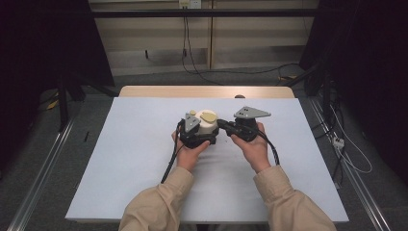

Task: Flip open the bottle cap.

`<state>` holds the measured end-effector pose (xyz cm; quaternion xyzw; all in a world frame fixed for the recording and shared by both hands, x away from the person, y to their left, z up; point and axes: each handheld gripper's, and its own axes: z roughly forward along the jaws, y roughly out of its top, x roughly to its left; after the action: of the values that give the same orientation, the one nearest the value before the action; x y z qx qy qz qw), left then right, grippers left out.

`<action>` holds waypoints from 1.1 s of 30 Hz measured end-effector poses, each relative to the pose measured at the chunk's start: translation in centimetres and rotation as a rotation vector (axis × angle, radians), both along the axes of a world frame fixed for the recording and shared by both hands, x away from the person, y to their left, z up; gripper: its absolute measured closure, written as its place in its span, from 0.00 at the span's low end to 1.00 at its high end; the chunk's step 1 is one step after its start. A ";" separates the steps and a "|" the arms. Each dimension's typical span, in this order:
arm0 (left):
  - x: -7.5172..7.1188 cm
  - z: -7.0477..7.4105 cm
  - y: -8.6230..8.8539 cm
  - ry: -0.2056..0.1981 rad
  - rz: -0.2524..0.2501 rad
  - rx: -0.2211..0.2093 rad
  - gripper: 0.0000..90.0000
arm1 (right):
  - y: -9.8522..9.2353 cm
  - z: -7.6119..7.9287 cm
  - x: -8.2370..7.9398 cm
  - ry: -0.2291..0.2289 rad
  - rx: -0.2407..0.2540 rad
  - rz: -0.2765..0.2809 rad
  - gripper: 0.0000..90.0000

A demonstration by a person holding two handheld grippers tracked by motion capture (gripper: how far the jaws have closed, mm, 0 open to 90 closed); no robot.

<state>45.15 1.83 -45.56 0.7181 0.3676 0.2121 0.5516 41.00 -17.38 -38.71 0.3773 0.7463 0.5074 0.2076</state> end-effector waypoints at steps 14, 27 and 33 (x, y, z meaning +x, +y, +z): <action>0.0 0.0 0.0 -0.001 -0.001 -0.004 0.06 | 0.0 -0.5 0.5 0.009 -0.007 -0.009 1.00; 0.0 -0.1 0.0 -0.001 0.001 -0.002 0.06 | 0.3 -0.6 0.6 0.006 -0.013 -0.008 1.00; 0.0 0.0 0.0 0.001 0.001 0.000 0.06 | 0.4 -0.4 0.6 0.007 -0.025 -0.003 1.00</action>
<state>45.17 1.82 -45.58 0.7180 0.3683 0.2117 0.5513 41.62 -16.98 -39.14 0.3775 0.7527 0.4966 0.2106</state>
